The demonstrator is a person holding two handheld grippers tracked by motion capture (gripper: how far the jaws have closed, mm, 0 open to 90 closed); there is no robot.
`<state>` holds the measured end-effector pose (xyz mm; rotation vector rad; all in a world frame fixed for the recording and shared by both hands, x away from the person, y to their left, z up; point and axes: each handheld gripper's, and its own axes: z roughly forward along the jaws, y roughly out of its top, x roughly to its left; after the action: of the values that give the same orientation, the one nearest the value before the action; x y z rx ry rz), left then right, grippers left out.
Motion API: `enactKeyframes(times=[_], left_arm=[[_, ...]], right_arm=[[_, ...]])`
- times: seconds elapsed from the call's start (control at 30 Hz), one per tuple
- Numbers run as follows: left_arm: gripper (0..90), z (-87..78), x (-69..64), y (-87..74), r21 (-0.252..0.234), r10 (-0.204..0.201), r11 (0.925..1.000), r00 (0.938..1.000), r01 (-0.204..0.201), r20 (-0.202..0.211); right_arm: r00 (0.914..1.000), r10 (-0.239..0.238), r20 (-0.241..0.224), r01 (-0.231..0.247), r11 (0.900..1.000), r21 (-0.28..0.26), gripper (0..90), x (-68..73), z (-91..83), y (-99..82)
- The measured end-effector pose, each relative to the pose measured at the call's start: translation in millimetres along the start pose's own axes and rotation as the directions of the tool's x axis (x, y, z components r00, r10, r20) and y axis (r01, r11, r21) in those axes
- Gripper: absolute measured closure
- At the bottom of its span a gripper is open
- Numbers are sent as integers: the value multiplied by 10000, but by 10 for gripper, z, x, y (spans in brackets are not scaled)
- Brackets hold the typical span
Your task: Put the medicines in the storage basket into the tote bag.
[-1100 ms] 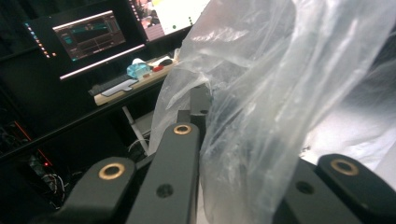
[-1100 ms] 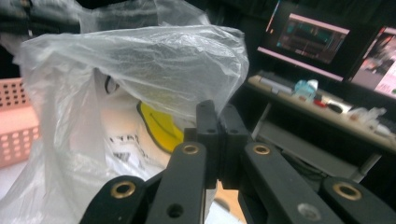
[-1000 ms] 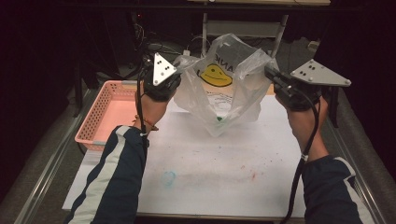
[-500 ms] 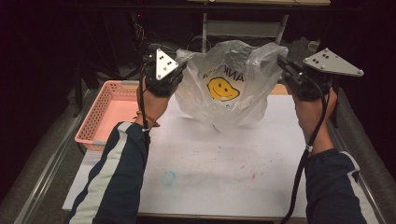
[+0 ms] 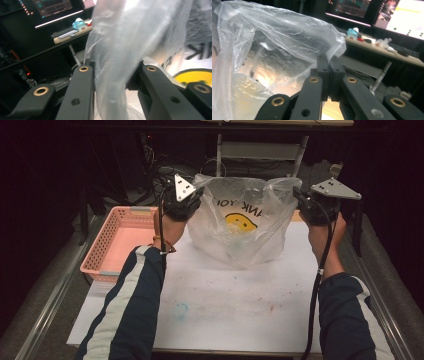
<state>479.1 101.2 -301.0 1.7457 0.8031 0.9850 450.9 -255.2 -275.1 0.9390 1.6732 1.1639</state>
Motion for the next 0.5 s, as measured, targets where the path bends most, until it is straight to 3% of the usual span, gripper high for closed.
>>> enactKeyframes(times=[0.2,0.4,0.5], left_arm=[[681,215,146,-31,476,95,9988,9977,-63,-677],[669,350,298,30,518,177,9986,9932,-118,-1154],[658,433,343,23,746,30,9972,9941,52,-1088]], right_arm=[[9983,-63,588,26,9980,627,900,-184,242,-26],[9955,73,947,-161,9955,929,900,-342,462,59],[9938,145,1105,-258,9945,1018,900,-385,586,79]])
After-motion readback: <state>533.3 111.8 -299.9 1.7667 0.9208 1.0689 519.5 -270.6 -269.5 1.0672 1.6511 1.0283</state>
